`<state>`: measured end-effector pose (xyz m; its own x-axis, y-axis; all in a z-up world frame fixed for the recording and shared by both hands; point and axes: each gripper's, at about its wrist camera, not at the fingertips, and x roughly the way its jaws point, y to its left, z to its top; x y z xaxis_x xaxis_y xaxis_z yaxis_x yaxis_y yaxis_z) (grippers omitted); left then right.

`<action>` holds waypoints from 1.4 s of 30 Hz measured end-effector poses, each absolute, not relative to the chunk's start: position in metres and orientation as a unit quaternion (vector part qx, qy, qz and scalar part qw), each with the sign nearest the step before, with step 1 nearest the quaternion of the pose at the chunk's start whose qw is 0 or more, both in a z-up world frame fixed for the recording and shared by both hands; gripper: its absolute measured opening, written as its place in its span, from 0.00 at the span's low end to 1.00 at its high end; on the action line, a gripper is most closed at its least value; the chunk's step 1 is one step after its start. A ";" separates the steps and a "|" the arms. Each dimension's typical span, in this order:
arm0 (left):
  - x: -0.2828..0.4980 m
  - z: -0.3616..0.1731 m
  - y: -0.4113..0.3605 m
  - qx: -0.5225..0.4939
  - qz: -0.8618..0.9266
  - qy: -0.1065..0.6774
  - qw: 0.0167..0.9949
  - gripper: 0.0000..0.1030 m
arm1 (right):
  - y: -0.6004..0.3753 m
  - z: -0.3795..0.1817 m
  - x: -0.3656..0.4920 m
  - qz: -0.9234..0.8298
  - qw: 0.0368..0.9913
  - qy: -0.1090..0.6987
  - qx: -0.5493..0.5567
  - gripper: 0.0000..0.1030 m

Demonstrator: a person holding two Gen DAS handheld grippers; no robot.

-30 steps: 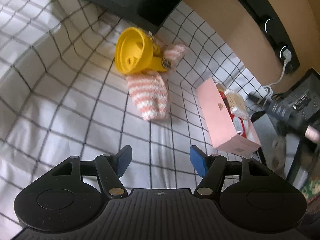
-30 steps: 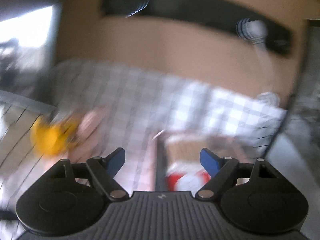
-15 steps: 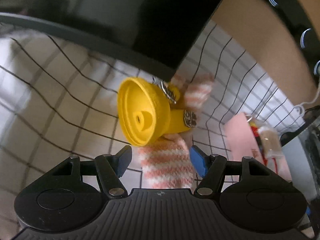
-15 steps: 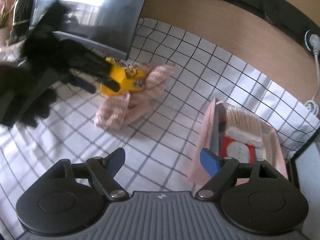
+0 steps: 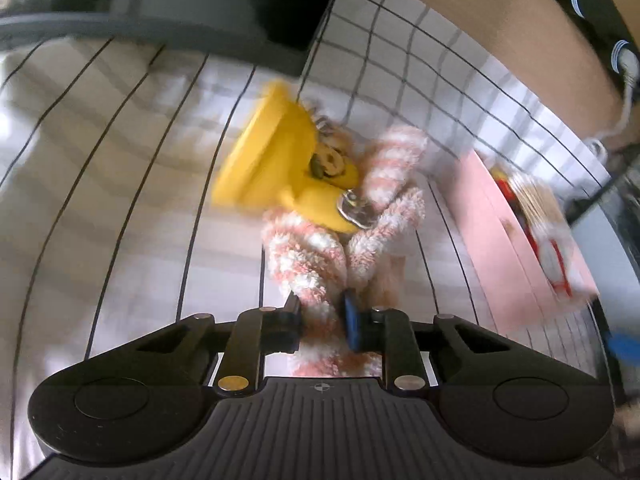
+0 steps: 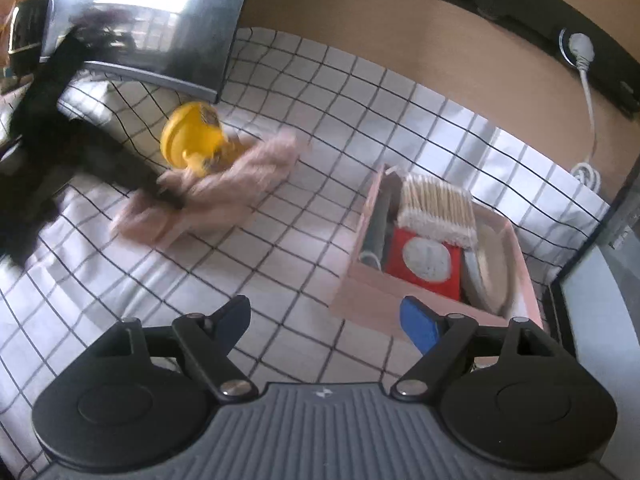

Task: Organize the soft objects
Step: 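Grasp the pink striped knitted sock with the left tool, then grasp the yellow rubber funnel toy with the right tool while the left tool holds the sock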

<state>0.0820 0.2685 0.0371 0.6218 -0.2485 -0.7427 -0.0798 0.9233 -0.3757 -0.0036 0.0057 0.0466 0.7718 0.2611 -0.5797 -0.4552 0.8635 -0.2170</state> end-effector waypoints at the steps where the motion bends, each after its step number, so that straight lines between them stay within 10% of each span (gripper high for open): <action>1: 0.068 0.039 0.270 -0.194 -0.051 0.437 0.877 0.22 | 0.008 0.048 -0.001 0.200 0.925 0.275 -0.172 0.80; 27: -0.103 0.067 0.357 -0.284 0.145 0.419 0.850 0.20 | 0.184 0.018 0.061 0.349 0.863 0.333 -0.152 0.80; 32: -0.102 0.070 0.353 -0.273 0.115 0.420 0.858 0.21 | 0.169 0.043 0.074 0.367 0.858 0.353 -0.069 0.44; 42: -0.067 0.067 0.329 -0.224 -0.025 0.421 0.879 0.21 | 0.121 0.077 0.066 0.308 0.907 0.288 -0.010 0.56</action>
